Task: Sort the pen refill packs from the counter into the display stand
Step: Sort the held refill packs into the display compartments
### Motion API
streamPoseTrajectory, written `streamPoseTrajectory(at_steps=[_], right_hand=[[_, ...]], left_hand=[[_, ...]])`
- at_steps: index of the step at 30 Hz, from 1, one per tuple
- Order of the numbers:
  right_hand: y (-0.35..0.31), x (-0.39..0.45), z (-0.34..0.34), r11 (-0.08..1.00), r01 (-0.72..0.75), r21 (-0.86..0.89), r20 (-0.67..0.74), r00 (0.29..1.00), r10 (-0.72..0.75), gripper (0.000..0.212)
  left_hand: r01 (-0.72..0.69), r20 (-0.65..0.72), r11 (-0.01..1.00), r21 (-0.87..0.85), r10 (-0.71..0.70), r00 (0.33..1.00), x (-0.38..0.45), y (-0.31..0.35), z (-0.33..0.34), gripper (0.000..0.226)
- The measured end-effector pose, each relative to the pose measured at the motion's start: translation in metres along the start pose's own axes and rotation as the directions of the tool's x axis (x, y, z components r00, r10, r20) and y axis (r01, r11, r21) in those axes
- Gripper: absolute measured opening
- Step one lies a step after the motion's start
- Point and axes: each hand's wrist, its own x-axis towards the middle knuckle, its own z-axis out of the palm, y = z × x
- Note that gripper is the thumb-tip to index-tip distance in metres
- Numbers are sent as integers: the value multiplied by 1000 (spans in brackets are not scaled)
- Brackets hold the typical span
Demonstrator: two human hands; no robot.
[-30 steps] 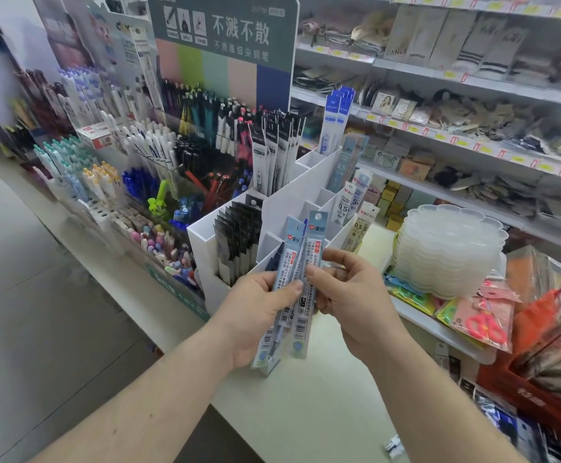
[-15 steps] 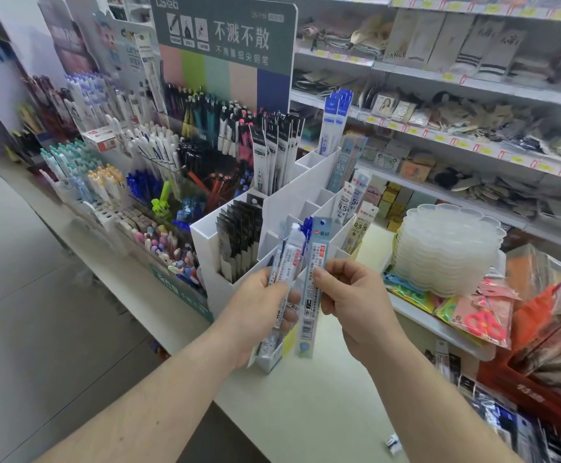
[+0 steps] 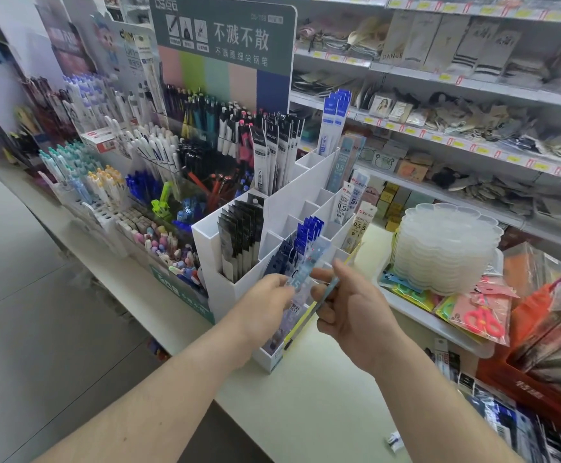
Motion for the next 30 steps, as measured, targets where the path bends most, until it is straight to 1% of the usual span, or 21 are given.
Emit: streamPoseTrajectory(at_steps=[1, 2, 4, 6, 8, 10, 13, 15, 18, 21, 25, 28, 30], right_hand=[[-1, -1, -1, 1000, 13, 3, 7, 1000, -13, 25], [-1, -1, -2, 1000, 25, 2, 7, 1000, -25, 23], [-1, 0, -7, 998, 53, -20, -8, 999, -53, 28], [-2, -2, -9, 995, 80, -59, -9, 997, -81, 27], [-3, -3, -10, 988, 98, -118, -13, 995, -100, 24], [-3, -3, -12, 974, 126, -188, -12, 991, -130, 22], [-4, -5, -16, 941, 193, -277, -12, 979, -204, 22], [-5, -9, -18, 923, 248, -294, -15, 964, -264, 24], [-8, -13, -18, 940, 274, -204, 26, 961, -275, 24], [-11, -19, -15, 964, 252, -88, 105, 964, -243, 33], [-15, -26, -12, 966, 254, -54, 172, 955, -242, 37], [-15, -28, -11, 958, 280, -62, 167, 949, -267, 36], [-15, -28, -12, 954, 293, -68, 153, 948, -280, 38]], left_hand=[[9, 25, 1000, -22, -9, 1000, 1, -2, -1, 28], [0, 46, 999, -36, 2, 999, 2, -4, -2, 25], [-36, 64, 995, -91, 42, 997, 3, -6, -4, 17], [-63, 66, 976, -209, 78, 995, 4, -6, -5, 9], [-80, 56, 950, -303, 102, 993, 4, -7, -5, 14], [-101, 31, 936, -336, 118, 992, 5, -7, -5, 18], [-148, -22, 897, -416, 153, 988, 4, -5, -4, 23], [-192, -53, 864, -466, 189, 981, 4, -5, -3, 29], [-250, -91, 834, -492, 236, 967, 5, -7, -2, 36], [-281, -97, 824, -492, 268, 958, 5, -9, 0, 43], [-314, -110, 833, -456, 297, 948, 5, -12, 3, 73], [-336, -93, 834, -437, 330, 939, 4, -12, 5, 69], [-344, -73, 831, -436, 349, 934, 3, -10, 8, 71]])
